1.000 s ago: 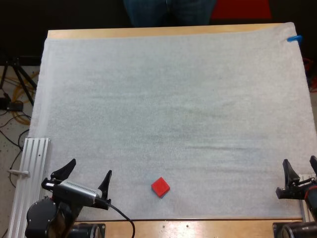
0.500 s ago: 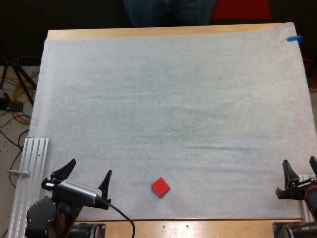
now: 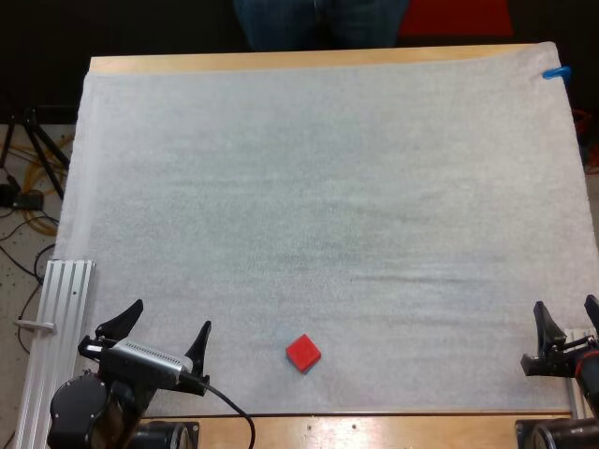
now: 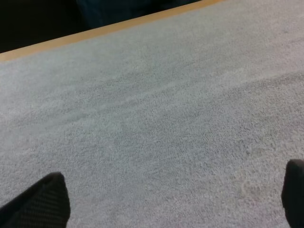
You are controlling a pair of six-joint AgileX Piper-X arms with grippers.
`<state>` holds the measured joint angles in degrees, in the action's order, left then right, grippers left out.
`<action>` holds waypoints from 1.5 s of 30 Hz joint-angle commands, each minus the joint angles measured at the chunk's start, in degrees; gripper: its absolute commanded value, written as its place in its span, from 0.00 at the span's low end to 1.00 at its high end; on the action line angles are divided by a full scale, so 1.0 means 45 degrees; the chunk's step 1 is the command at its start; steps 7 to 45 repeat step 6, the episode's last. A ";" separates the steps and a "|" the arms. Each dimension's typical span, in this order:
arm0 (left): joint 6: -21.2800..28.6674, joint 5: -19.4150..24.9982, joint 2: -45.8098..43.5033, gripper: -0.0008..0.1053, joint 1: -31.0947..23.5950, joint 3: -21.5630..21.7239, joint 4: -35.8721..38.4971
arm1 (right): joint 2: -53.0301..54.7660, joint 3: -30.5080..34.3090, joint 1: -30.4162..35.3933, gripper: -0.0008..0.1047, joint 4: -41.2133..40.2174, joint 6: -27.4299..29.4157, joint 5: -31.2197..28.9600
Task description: Stack red cube on blue cube
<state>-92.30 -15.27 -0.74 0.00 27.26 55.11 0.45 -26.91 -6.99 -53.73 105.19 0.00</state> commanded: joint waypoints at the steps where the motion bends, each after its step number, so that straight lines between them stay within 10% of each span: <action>1: -0.0098 0.0116 -0.1774 0.83 0.0000 0.0053 -0.0186 | 0.0522 -0.0104 0.0015 0.61 -0.0001 -0.0015 0.0000; 45: -0.0098 0.0116 -0.1774 0.83 0.0000 0.0053 -0.0186 | 0.0522 -0.0104 0.0015 0.61 -0.0001 -0.0015 0.0000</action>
